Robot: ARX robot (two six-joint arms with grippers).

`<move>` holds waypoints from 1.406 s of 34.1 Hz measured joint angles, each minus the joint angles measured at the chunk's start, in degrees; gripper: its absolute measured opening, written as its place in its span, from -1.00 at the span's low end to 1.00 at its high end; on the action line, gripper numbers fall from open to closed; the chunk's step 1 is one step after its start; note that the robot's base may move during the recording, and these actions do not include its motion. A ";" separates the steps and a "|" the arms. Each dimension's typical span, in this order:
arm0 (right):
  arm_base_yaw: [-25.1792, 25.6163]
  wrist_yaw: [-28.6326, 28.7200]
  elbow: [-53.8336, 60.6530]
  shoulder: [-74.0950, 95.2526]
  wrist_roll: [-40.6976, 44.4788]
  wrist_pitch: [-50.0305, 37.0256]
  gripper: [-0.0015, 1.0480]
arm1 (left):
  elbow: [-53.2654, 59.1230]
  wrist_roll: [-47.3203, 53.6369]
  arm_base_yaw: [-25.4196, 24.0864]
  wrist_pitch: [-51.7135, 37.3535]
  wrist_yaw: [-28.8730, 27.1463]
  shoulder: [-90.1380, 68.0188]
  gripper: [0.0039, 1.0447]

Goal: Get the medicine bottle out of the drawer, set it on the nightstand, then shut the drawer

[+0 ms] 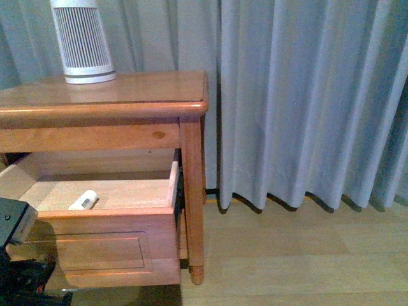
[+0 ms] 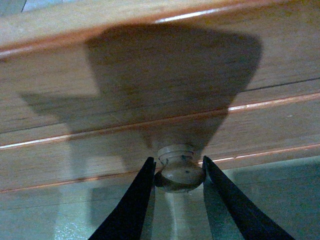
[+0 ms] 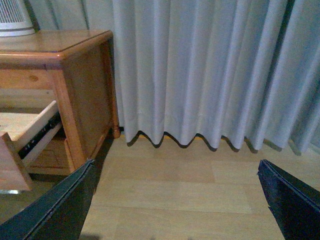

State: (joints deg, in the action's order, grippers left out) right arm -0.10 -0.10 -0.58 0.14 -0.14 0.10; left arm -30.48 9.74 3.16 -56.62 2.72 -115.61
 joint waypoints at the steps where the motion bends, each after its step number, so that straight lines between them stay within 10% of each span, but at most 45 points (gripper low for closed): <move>1: 0.00 0.00 0.00 0.00 0.00 0.00 0.87 | 0.13 -0.13 0.02 0.81 0.13 0.61 -0.55; 17: 0.00 -0.02 0.00 0.00 0.00 0.00 0.87 | 0.87 -2.69 -1.27 6.29 5.27 11.61 0.91; 48: 0.00 0.00 0.00 0.00 0.00 0.00 0.87 | 9.88 -13.92 2.51 41.53 -6.51 80.00 0.86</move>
State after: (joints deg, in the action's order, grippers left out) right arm -0.10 -0.10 -0.58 0.14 -0.14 0.10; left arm -20.60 -4.19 5.67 -15.09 -3.79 -35.62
